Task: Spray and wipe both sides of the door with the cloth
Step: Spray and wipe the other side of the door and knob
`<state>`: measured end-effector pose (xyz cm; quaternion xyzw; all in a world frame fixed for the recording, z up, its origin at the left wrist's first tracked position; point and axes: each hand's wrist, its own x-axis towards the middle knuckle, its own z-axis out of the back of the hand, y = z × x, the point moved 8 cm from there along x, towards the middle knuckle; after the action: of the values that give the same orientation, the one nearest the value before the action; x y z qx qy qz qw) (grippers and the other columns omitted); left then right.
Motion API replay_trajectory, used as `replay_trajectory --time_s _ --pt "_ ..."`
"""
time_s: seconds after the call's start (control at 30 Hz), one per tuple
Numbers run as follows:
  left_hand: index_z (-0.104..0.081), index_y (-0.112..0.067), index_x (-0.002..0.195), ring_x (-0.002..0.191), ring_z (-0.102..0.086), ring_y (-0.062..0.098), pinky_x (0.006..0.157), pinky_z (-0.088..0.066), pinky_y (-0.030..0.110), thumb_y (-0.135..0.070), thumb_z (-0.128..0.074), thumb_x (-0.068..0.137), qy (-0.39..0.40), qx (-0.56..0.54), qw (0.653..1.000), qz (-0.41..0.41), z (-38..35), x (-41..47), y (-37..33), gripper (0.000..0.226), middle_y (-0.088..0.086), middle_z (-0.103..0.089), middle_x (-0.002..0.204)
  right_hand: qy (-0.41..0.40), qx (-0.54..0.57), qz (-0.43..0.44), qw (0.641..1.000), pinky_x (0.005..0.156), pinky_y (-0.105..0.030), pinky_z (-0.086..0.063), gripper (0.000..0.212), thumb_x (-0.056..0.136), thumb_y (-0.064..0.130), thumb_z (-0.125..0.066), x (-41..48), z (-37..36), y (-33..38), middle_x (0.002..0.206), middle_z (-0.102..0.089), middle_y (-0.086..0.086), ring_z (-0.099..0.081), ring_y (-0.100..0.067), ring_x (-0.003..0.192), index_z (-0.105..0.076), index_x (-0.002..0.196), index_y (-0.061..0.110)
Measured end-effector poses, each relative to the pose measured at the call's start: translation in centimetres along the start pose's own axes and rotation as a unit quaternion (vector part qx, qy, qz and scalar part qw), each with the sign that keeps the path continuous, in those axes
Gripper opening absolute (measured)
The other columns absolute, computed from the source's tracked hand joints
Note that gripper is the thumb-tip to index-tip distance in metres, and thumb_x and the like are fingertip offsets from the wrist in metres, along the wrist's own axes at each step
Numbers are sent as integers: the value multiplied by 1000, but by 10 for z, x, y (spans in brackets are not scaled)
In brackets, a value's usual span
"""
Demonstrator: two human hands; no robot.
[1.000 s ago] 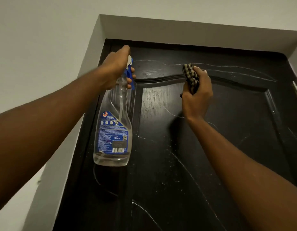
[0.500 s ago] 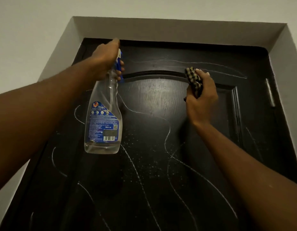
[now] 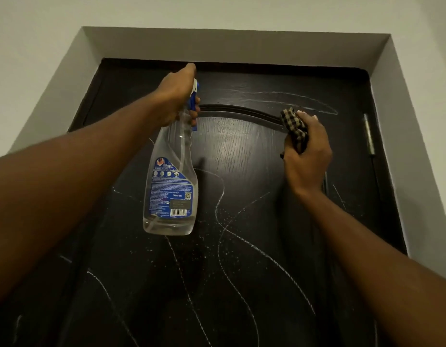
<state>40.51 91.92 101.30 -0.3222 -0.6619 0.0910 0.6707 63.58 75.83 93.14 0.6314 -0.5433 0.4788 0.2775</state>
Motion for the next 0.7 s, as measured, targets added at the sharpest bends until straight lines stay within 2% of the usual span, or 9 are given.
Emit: replay_trajectory --time_s 0.17,0.3,0.33,0.43,0.47,0.5,0.6,0.63,0.7 --pt "-57 -14 117 74 -60 15 54 -51 26 -50 -35 102 27 10 999 -12 -53 -18 -21 45 7 -63 93 1 -12 18 1000 110 -49 -46 49 90 6 -66 21 50 -28 136 -59 -15 -53 -32 132 -56 138 5" --pt "-58 -13 111 67 -59 14 52 -50 25 -49 -36 102 24 2 1000 -20 -89 -27 -33 43 7 -63 92 -11 -5 11 1000 115 -21 -37 49 92 7 -67 35 79 -59 137 -59 -12 -50 -20 133 -55 139 8" --pt "-58 -13 110 66 -59 14 52 -50 24 -48 -35 102 21 0 1000 -22 -100 -30 -36 43 7 -63 91 -15 -3 6 1000 115 -19 -36 49 92 7 -67 37 86 -67 137 -59 -12 -50 -22 134 -55 140 8" --pt "-57 -12 107 66 -56 14 50 -49 24 -48 -34 102 15 18 1000 -18 -134 -41 -44 44 7 -60 88 -17 4 5 1000 114 -40 -42 48 93 7 -67 44 105 -91 136 -60 -13 -52 -29 133 -56 139 7" --pt "-57 -11 106 67 -55 14 49 -49 24 -49 -33 102 16 21 1000 -11 -146 -44 -45 45 7 -59 86 -17 4 1 1000 113 -41 -44 47 93 8 -68 46 112 -98 135 -60 -13 -53 -28 131 -56 138 7" --pt "-56 -12 103 67 -55 14 49 -48 24 -50 -33 102 19 21 1000 -3 -158 -49 -45 45 6 -58 85 -18 6 -6 1000 112 -35 -44 46 93 8 -68 48 118 -105 134 -61 -12 -54 -25 129 -56 138 8" --pt "-55 -14 100 68 -56 14 47 -49 23 -50 -32 103 14 21 1000 11 -186 -60 -44 43 5 -57 84 -12 17 -51 999 96 -5 -40 39 94 7 -65 56 137 -122 121 -63 0 -56 -6 111 -60 133 10" --pt "-55 -13 102 69 -57 14 46 -49 22 -48 -32 103 13 20 1000 13 -193 -63 -44 42 6 -58 86 5 27 -89 996 86 -2 -41 35 95 7 -63 60 138 -130 113 -63 6 -56 1 100 -61 129 11" --pt "-56 -11 105 70 -59 15 44 -49 22 -45 -32 103 12 22 1000 18 -202 -68 -42 42 9 -60 88 68 38 -208 975 75 -7 -47 26 97 9 -58 61 132 -147 99 -61 14 -58 1 87 -62 122 17"
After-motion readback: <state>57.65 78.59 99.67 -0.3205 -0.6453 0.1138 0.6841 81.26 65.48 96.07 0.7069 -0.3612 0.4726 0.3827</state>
